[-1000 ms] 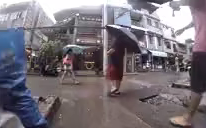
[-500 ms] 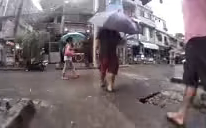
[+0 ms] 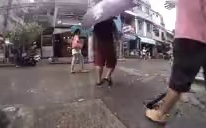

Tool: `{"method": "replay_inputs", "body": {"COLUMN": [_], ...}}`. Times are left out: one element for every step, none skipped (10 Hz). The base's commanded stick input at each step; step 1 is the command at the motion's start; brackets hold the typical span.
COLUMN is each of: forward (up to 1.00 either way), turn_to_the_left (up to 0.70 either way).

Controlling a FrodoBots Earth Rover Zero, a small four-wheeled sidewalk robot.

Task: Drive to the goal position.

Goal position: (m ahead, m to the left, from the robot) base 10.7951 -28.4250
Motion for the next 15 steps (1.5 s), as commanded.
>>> {"method": "replay_inputs", "body": {"forward": [0.00, 0.00, 0.00, 0.00, 0.09, 0.82, 0.99, 0.99, 0.99, 0.99, 0.99, 0.99, 0.99, 0.99, 0.99], "turn_to_the_left": [0.00, 0.00, 0.00, 0.00, 0.00, 0.00, 0.00, 0.00, 0.00, 0.00, 0.00, 0.00, 0.00, 0.00, 0.00]}}
